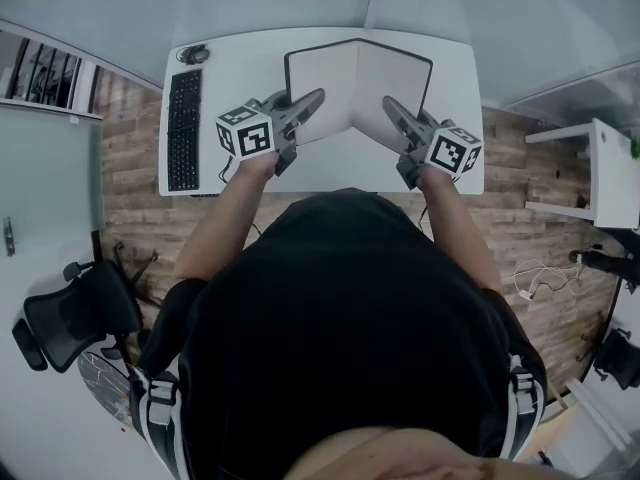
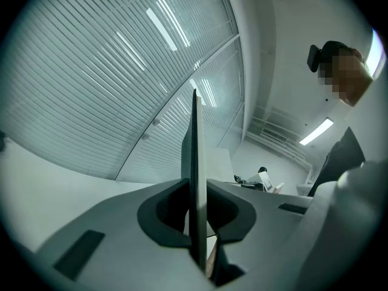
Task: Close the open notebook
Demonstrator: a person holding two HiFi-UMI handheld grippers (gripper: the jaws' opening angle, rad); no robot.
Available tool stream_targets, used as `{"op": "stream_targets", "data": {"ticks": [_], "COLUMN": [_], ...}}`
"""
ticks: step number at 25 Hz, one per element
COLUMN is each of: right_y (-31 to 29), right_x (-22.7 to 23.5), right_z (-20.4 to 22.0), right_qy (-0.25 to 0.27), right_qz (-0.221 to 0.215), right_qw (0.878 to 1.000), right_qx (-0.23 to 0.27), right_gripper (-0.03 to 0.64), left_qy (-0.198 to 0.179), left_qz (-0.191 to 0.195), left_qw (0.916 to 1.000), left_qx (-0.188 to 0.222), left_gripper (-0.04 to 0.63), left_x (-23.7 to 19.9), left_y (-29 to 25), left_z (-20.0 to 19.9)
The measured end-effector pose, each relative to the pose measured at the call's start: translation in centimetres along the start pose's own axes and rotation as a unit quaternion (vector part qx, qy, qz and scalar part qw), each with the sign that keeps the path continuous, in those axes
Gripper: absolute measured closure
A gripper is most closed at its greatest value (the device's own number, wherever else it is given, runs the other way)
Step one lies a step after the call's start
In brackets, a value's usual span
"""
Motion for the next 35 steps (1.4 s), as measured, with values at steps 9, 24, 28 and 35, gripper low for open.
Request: {"op": "stream_targets", "data": {"ticks": [9, 24, 28, 35], "right_y": [-0.8, -1.9, -2.5, -2.3], "right_x": [7.5, 9.2, 9.2, 10.3], "right_z": [-4.9, -6.1, -6.5, -6.9], "right_qy": [-0.012, -0.004, -0.002, -0.001], "right_qz": [-0.006, -0.02, -0.026, -0.024], "right_qw": [1.0, 0.999, 0.998, 0.998], "right_qx": [-0.021, -0.045, -0.05, -0.057], "right_gripper": [0.557, 0.557, 0.558, 0.558], "left_qy": [0.015, 0.037, 0.036, 0.049], "left_qz": [-0.012, -0.026, -0.029, -0.029], "left_qw": [0.9997, 0.999, 0.9989, 0.9984], "left_qx": [-0.012, -0.001, -0.001, 0.007], "left_gripper": [0.54, 0.541, 0.54, 0.54], "left_x": [-4.2, -5.1, -5.4, -5.9], "left_y": [-7.9, -9.2, -9.0, -10.0], "left_z": [-1.5, -2.1, -2.7, -2.6]}}
Point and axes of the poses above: the fingertips, and each gripper's own axes: y backward along the fingers, x to its right, z out of its underside, the point moved 3 cm from there along y, backward along the fingers, and after that the axes turned 13 degrees about z, right-handed, at the moved point
